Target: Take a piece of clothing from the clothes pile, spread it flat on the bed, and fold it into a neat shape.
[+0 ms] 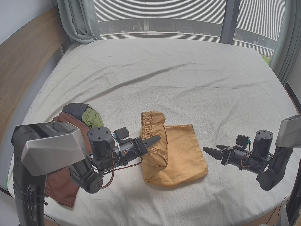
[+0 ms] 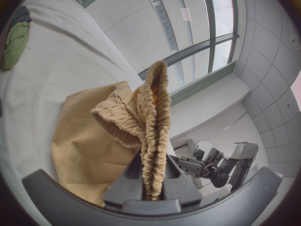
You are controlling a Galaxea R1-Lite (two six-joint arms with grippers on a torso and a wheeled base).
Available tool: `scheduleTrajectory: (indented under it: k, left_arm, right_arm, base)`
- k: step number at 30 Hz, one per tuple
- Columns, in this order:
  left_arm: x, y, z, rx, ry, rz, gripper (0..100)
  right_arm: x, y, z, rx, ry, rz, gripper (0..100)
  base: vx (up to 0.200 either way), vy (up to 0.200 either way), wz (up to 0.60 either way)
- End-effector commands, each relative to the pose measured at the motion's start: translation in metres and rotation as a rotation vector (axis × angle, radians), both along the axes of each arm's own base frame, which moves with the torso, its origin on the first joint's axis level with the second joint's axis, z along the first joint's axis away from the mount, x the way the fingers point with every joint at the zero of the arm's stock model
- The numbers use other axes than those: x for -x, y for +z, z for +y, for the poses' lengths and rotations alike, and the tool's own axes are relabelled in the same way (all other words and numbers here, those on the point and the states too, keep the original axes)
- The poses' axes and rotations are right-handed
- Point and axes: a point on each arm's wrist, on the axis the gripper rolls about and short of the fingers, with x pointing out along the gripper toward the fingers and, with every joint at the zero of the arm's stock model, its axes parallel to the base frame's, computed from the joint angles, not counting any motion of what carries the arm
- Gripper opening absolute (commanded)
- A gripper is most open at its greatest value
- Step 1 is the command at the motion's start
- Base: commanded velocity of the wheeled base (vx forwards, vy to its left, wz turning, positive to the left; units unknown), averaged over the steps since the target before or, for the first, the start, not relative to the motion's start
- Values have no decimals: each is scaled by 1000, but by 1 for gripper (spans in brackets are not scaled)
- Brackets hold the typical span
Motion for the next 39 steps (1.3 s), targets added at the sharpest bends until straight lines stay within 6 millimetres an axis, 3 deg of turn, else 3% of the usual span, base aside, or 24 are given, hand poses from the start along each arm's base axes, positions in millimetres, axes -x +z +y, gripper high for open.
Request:
scheduleTrajectory:
  k: [1,15,29,30,39]
  left_arm:
    - [1,-2,-5,-2,-14,6,0]
    - [0,-18,-38,26,-75,71,0]
    - [-9,-35,-43,20,-64,81,0]
    - [-9,-35,-44,19,-55,82,100]
    - [-16,-30,-46,34,-13,53,100]
  right_arm:
    - [0,0,0,0,1,-4,100]
    - [-6,2,-9,0,-34,-16,100]
    - [-6,2,-9,-1,-32,-21,100]
    - [-6,2,-9,-1,-32,-21,100]
    - [-6,2,-8,1,-29,-19,100]
  base:
    - [0,0,0]
    - [0,0,0]
    - [0,0,0]
    - [0,0,0]
    - [0,0,0]
